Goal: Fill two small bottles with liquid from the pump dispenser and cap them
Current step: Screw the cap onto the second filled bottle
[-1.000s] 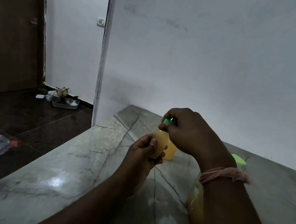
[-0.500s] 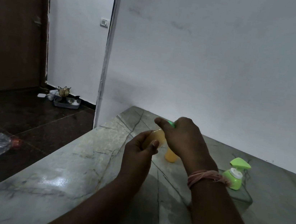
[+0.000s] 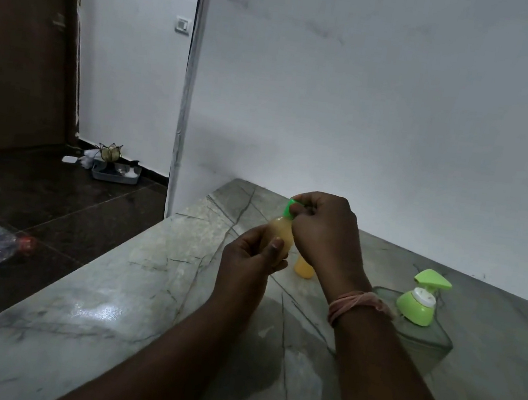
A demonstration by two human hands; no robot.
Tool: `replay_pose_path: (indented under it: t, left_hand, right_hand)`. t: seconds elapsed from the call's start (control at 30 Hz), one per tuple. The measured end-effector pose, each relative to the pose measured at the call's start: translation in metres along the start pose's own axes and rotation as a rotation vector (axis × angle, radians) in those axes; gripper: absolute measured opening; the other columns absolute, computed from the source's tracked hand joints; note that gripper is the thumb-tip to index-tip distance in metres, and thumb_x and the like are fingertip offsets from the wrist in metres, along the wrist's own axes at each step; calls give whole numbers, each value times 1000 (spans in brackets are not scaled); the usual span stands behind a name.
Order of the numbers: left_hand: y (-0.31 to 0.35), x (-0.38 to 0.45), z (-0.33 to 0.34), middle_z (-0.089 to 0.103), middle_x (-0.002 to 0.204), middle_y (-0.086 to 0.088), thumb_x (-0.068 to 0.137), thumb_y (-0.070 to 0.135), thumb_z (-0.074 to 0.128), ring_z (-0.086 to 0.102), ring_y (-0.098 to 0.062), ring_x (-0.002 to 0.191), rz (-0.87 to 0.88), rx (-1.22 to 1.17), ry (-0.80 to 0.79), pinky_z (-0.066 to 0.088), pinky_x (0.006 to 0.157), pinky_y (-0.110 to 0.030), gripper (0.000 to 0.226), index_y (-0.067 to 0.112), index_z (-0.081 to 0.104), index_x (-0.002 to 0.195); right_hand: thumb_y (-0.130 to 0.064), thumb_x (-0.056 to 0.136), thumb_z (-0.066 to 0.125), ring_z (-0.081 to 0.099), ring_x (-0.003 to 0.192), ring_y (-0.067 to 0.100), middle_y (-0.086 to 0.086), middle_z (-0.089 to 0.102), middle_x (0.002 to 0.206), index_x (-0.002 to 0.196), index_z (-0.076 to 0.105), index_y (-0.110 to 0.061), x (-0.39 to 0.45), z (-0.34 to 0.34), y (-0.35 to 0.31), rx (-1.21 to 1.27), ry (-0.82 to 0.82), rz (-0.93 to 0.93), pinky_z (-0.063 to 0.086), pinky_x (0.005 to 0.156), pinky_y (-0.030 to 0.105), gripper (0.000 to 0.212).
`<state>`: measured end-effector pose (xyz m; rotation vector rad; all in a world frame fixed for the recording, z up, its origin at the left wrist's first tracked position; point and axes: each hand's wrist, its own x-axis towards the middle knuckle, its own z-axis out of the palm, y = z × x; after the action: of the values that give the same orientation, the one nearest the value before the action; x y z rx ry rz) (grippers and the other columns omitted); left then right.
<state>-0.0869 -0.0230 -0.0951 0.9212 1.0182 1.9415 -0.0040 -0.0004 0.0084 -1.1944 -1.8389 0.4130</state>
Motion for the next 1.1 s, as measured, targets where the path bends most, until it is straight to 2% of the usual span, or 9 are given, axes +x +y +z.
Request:
replay_pose_path:
  t: [0.1, 0.23, 0.4, 0.5, 0.6, 0.7, 0.8, 1.0, 1.1]
  left_hand:
    - [0, 0, -1, 66, 118, 2, 92, 18, 63, 66, -11, 105, 29, 55, 40, 57, 80, -24, 36, 15, 60, 129]
    - [0, 0, -2, 70, 116, 0, 97, 12, 54, 66, -13, 109, -43, 29, 54, 53, 97, -39, 28, 17, 64, 123]
    - [-4, 7, 1, 70, 119, -6, 98, 12, 50, 65, -23, 112, -117, 29, 28, 50, 99, -52, 29, 22, 66, 120]
    - [-1, 9, 2, 55, 139, 2, 96, 0, 43, 52, -16, 126, -145, 21, 110, 45, 104, -40, 47, 25, 57, 132]
    - [5, 7, 0, 45, 145, 10, 95, -3, 41, 45, -7, 124, -93, 86, 201, 42, 95, -25, 54, 28, 50, 139]
    - [4, 8, -3, 48, 147, 5, 94, -4, 41, 44, -15, 132, -115, 74, 237, 41, 105, -36, 55, 28, 51, 137]
    - [6, 6, 0, 49, 145, 3, 93, -8, 38, 43, -17, 134, -141, 50, 220, 43, 93, -27, 57, 26, 51, 136]
    - [6, 4, 2, 52, 143, -1, 89, -15, 37, 42, -18, 135, -175, 39, 191, 44, 93, -29, 62, 23, 52, 136]
    - [6, 3, 2, 52, 142, -1, 88, -16, 36, 44, -17, 133, -172, 49, 190, 46, 86, -25, 63, 23, 53, 134]
  right_hand:
    - [-20, 92, 64, 62, 98, 12, -2, 68, 105, 110, 68, -19, -2, 5, 1, 50, -55, 20, 45, 78, 22, 19]
    - [-28, 82, 74, 60, 96, 13, -5, 56, 107, 127, 50, -23, -12, 21, 9, 144, -160, 167, 52, 83, 29, 51]
    - [-18, 84, 70, 64, 91, 17, 2, 67, 106, 119, 59, -17, -18, 36, 23, 162, -61, 243, 57, 76, 33, 37]
    - [-18, 83, 71, 64, 94, 19, 3, 68, 103, 110, 64, -14, -16, 43, 26, 80, -4, 209, 54, 81, 32, 28]
    - [-17, 85, 68, 62, 103, 22, 4, 67, 110, 114, 61, -13, -13, 54, 26, -44, 45, 159, 47, 83, 28, 29]
    - [-17, 88, 65, 62, 107, 22, 4, 67, 113, 118, 59, -15, -9, 65, 27, -130, 73, 157, 45, 84, 27, 31]
    - [-16, 89, 64, 63, 105, 23, 4, 67, 111, 117, 58, -15, -7, 76, 32, -158, 74, 191, 50, 87, 32, 29]
    - [-14, 91, 62, 62, 108, 23, 5, 66, 116, 124, 53, -15, -4, 83, 38, -161, 90, 243, 50, 89, 33, 34]
    - [-15, 92, 62, 63, 106, 22, 5, 66, 115, 123, 51, -16, -5, 83, 38, -160, 89, 253, 52, 87, 34, 33]
